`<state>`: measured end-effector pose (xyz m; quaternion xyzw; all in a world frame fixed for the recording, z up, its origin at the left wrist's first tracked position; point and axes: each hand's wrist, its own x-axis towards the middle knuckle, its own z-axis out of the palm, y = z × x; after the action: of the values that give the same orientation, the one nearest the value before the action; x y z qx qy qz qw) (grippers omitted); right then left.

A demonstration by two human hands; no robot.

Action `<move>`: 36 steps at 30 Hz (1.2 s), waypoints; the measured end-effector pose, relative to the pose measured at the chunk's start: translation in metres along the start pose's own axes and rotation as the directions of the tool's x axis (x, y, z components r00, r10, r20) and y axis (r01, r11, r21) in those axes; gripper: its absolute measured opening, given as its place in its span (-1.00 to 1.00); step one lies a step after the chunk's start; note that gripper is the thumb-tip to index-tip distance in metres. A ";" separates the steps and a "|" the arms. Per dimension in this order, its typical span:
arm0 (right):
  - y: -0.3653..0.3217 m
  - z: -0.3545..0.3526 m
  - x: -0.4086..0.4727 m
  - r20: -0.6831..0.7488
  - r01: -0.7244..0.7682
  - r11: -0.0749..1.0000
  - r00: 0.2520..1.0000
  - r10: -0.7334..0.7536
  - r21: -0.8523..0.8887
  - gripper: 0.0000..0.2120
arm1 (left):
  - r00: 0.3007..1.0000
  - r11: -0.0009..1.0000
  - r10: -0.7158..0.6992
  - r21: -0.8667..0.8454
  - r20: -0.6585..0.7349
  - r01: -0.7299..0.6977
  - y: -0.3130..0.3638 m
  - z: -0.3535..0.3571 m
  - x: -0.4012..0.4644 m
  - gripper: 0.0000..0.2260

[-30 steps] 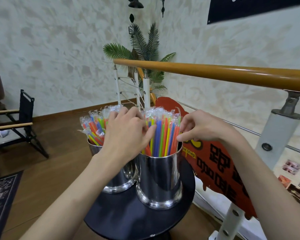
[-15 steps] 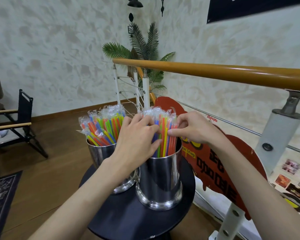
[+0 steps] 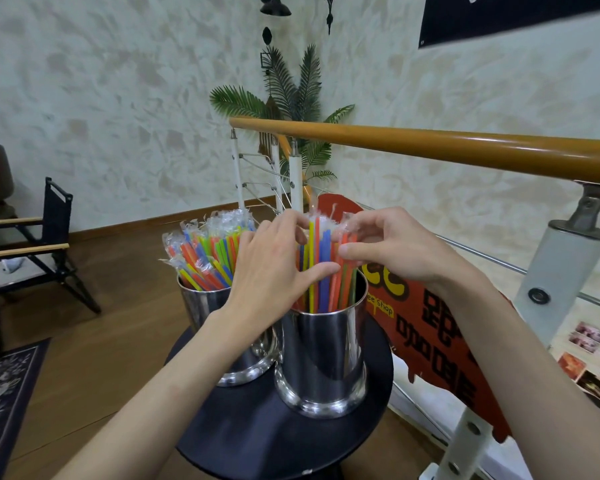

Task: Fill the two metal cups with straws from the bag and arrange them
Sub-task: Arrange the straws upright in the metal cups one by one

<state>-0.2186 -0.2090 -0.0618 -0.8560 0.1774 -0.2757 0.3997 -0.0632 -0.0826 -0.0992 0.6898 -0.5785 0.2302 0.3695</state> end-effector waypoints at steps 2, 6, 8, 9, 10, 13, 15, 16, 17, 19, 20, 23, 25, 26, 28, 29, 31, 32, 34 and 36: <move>0.001 0.000 0.000 0.012 0.002 0.999 1.000 -0.003 0.042 -0.87 | 0.999 1.000 0.000 0.003 -0.052 0.000 -0.001 -0.001 0.001 -0.37; 0.005 -0.001 0.001 0.006 -0.013 0.998 1.000 0.013 0.063 -0.81 | 0.997 0.999 0.029 0.044 -0.070 -0.026 -0.004 -0.003 0.002 -0.29; 0.006 0.000 0.001 0.012 -0.020 0.997 1.000 0.019 0.078 -0.79 | 0.997 0.997 0.027 0.072 -0.073 -0.022 -0.003 -0.005 0.002 -0.23; 0.007 0.000 0.001 0.012 -0.022 0.996 1.000 0.022 0.081 -0.78 | 0.997 0.996 0.020 0.092 -0.075 -0.013 -0.003 -0.005 0.002 -0.19; 0.007 0.001 0.001 0.008 -0.025 0.996 1.000 0.024 0.081 -0.77 | 0.997 0.992 0.014 0.127 -0.078 -0.004 -0.002 -0.006 0.001 -0.13; 0.008 0.001 0.002 -0.004 -0.030 0.996 1.000 0.031 0.082 -0.76 | 0.992 0.958 0.038 0.286 -0.124 -0.001 0.000 -0.007 0.001 0.04; 0.007 0.002 0.002 -0.002 -0.033 0.995 0.999 0.033 0.093 -0.77 | 0.984 0.935 0.098 0.353 -0.147 -0.041 0.001 -0.009 0.000 -0.03; 0.007 0.003 0.002 -0.001 -0.033 0.994 0.999 0.033 0.100 -0.78 | 0.981 0.928 0.141 0.364 -0.136 -0.083 0.002 -0.009 -0.001 -0.14; 0.007 0.004 0.002 -0.003 -0.032 0.993 0.999 0.033 0.111 -0.78 | 0.976 0.924 0.183 0.358 -0.115 -0.131 0.002 -0.009 -0.001 -0.29; 0.006 0.005 0.002 -0.005 -0.020 0.990 1.000 0.021 0.142 -0.78 | 0.978 0.940 0.199 0.294 -0.053 -0.176 0.001 -0.007 -0.002 -0.53; 0.005 0.005 0.001 -0.002 -0.011 0.988 1.000 0.011 0.157 -0.79 | 0.987 0.957 0.164 0.243 -0.006 -0.157 0.001 -0.006 -0.002 -0.57; 0.002 0.006 -0.001 0.003 -0.001 0.983 1.000 0.001 0.183 -0.81 | 0.989 0.996 0.032 0.079 0.143 -0.043 0.000 -0.003 -0.003 -0.66; 0.000 0.007 -0.002 -0.002 -0.009 0.979 1.000 0.009 0.202 -0.83 | 0.979 1.000 -0.017 -0.013 0.202 0.020 -0.001 -0.004 -0.002 -0.76; -0.002 0.007 -0.002 -0.005 -0.009 0.977 1.000 0.010 0.212 -0.83 | 0.973 0.997 -0.038 -0.059 0.226 0.053 -0.001 -0.005 -0.001 -0.83; -0.002 0.006 -0.001 -0.013 -0.003 0.977 1.000 0.006 0.215 -0.82 | 0.959 0.982 -0.077 -0.145 0.272 0.120 -0.003 -0.007 0.000 -0.91; -0.001 0.006 -0.001 -0.017 -0.001 0.977 1.000 0.004 0.213 -0.82 | 0.951 0.973 -0.091 -0.175 0.295 0.147 -0.003 -0.008 0.000 -0.89; -0.001 0.006 0.000 -0.025 0.005 0.977 1.000 0.001 0.215 -0.83 | 0.939 0.962 -0.102 -0.207 0.328 0.177 -0.003 -0.009 0.001 -0.86; 0.000 0.006 -0.001 -0.026 0.009 0.976 1.000 -0.003 0.215 -0.84 | 0.936 0.957 -0.107 -0.220 0.334 0.188 -0.003 -0.009 0.001 -0.85; 0.000 0.005 -0.001 -0.025 0.014 0.978 1.000 -0.009 0.209 -0.83 | 0.935 0.949 -0.122 -0.238 0.333 0.209 -0.003 -0.010 0.001 -0.84; 0.000 0.005 -0.002 -0.020 -0.001 0.977 1.000 0.006 0.211 -0.83 | 0.932 0.947 -0.126 -0.238 0.339 0.215 -0.003 -0.010 0.002 -0.81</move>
<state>-0.2168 -0.2048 -0.0652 -0.8056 0.1528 -0.3010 0.4869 -0.0589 -0.0761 -0.0928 0.7088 -0.5939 0.0009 0.3806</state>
